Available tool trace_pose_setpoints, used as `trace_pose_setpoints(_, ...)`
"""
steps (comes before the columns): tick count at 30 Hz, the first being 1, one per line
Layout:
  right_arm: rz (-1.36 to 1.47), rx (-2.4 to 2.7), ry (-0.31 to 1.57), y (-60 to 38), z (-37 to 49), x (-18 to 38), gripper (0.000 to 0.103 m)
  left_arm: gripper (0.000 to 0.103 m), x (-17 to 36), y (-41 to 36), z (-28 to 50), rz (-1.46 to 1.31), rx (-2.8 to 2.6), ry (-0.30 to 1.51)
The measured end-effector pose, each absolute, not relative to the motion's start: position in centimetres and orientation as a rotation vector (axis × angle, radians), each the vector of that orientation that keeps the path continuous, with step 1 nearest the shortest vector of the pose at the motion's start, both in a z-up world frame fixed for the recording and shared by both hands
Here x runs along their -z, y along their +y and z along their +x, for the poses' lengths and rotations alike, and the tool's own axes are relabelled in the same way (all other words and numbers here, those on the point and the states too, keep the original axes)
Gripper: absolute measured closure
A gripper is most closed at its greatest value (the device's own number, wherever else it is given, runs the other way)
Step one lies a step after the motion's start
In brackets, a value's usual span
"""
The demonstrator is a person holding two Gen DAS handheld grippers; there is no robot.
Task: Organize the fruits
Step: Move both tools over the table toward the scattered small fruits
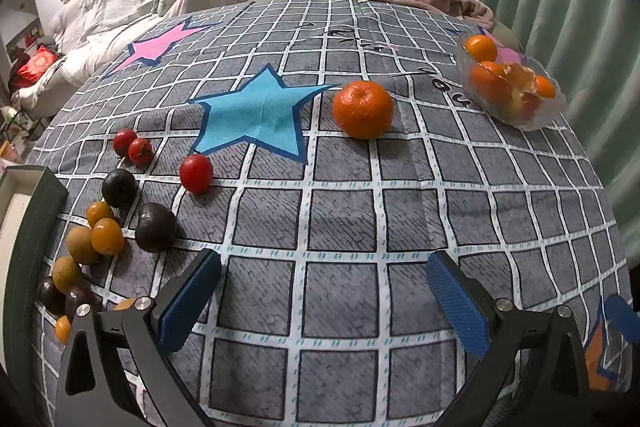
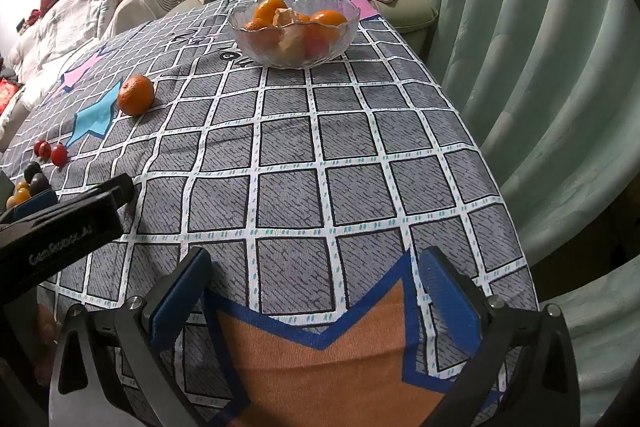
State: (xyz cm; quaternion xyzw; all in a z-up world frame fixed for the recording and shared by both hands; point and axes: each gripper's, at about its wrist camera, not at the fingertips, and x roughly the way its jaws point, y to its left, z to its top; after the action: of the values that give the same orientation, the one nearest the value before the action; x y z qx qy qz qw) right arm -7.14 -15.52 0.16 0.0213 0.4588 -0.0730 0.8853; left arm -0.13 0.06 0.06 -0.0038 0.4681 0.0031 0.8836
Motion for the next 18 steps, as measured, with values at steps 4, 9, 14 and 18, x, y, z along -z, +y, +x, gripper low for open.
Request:
trace_pose_setpoints(4,0.05,0.147,0.967,-15.6,-7.1,-0.2,0.0,0.0,-0.9,0.2,-1.2,-0.003,-0.002,0.988)
trace_pose_setpoints(9,0.094,0.156,1.018,-15.2,-8.2,-0.5,0.0,0.0,-4.1,2.7,-4.7,-0.004,0.044,0.91)
trace_pose_setpoints(14,0.127,0.067,1.003,-13.7,-11.0,-2.2,0.0,0.0,-5.3,6.0,-7.8,-0.006,0.053,0.925)
trace_pose_setpoints(18,0.117,-0.002,0.998,-11.9,-12.5,-3.7,0.0,0.0,-5.1,9.2,-10.8,-0.07,0.032,0.963)
